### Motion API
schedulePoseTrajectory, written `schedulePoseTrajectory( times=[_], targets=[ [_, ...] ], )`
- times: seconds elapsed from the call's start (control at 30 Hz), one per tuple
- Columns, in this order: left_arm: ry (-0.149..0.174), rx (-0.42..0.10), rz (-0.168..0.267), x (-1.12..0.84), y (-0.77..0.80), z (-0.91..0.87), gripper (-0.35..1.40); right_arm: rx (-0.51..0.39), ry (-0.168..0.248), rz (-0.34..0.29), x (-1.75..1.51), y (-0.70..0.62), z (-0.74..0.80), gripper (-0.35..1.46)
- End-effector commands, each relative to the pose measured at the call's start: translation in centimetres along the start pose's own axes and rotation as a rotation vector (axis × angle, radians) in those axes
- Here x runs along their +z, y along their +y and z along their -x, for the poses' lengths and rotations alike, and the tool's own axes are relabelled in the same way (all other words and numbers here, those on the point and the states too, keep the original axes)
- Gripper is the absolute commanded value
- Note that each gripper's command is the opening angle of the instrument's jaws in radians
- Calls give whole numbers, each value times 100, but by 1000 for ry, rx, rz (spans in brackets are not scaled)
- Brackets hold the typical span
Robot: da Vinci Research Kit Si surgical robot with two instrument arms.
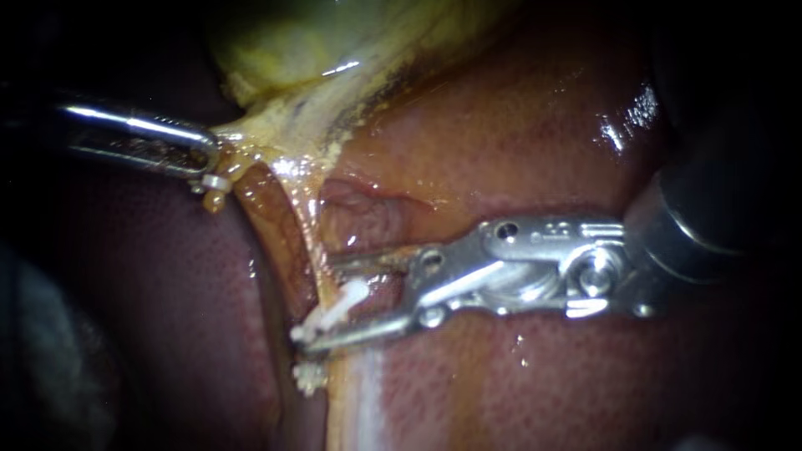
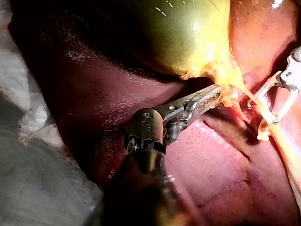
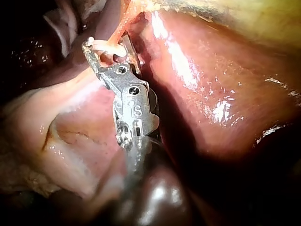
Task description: Going back first clip right tube
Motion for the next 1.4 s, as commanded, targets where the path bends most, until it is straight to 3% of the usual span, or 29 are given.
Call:
schedulePoseTrajectory(
  times=[0.03, 0.23, 0.5, 0.7, 0.93, 1.4],
  targets=[
    [0, 0, 0, 0, 0, 0, -35, 1, -2, -4, 0, -2, 0, 50],
    [0, 0, 0, 0, 0, 1, -35, -11, -6, -7, 0, -3, 0, 50],
    [0, 0, 0, -1, 0, 1, -35, -78, 17, 50, -7, 17, 1, 50],
    [0, 0, 0, -1, 0, 1, -35, -111, -2, 70, -16, 23, 2, 50],
    [0, 0, 0, -1, 0, 1, -35, -167, -51, 83, -36, 20, -1, 50],
    [-1, 1, 1, -2, 0, 1, -35, -197, -46, 81, -89, 4, 5, 50]
  ],
)
